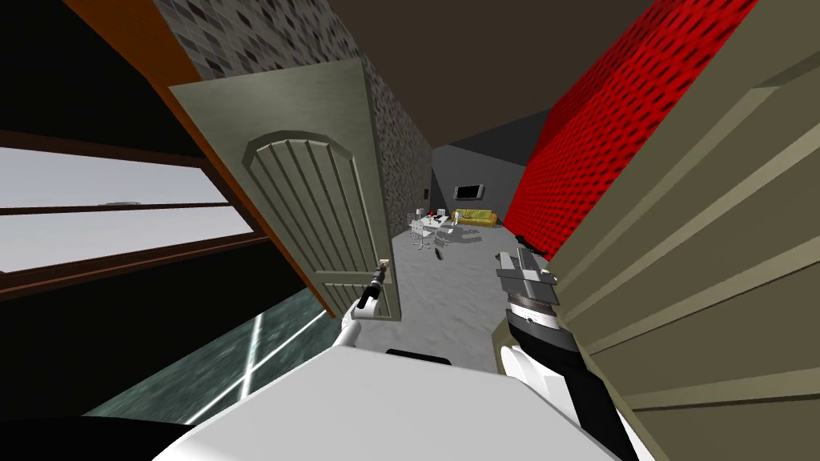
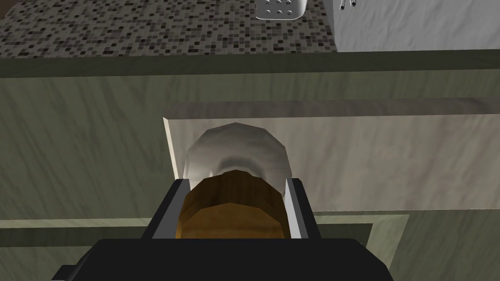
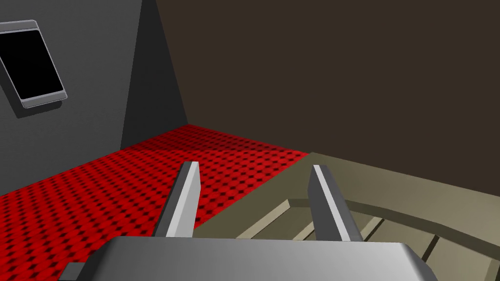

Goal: Push the door open

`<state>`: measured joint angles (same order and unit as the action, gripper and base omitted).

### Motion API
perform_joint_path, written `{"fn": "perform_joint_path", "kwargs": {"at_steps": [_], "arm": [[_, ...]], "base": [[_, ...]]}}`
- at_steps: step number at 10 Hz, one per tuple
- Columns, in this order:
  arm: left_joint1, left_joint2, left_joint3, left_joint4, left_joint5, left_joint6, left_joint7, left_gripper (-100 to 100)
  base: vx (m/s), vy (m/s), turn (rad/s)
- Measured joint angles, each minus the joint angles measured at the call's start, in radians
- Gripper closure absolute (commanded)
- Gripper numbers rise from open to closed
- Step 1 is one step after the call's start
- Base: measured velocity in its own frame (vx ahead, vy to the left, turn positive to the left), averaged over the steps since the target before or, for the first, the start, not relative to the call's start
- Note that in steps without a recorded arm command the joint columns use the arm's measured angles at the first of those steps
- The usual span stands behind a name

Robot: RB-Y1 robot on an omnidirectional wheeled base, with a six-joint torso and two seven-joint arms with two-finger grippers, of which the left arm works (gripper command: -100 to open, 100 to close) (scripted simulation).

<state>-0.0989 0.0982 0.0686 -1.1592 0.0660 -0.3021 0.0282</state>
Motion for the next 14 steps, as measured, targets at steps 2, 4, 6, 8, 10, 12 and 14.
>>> {"fn": "perform_joint_path", "kwargs": {"at_steps": [2, 4, 6, 8, 10, 12, 14], "arm": [[0.002, -0.001, 0.009, -0.003, 0.001, 0.001, -0.002, 100], [0.003, -0.002, 0.023, 0.005, 0.003, 0.002, -0.006, 100], [0.01, -0.005, 0.046, -0.005, 0.005, 0.005, -0.013, 100], [0.017, 0.0, 0.068, -0.017, 0.01, 0.007, -0.016, 100], [0.005, 0.005, 0.093, 0.006, 0.015, -0.001, -0.019, 100], [0.011, -0.001, 0.117, -0.001, 0.016, 0.002, -0.028, 100], [0.012, -0.001, 0.133, -0.004, 0.02, 0.004, -0.03, 100]], "base": [[0.131, -0.054, 0.047], [0.185, -0.074, 0.048], [0.185, -0.109, 0.08], [0.163, -0.104, 0.065], [0.193, -0.089, 0.067], [0.182, -0.07, 0.061], [0.122, -0.027, 0.024]]}}
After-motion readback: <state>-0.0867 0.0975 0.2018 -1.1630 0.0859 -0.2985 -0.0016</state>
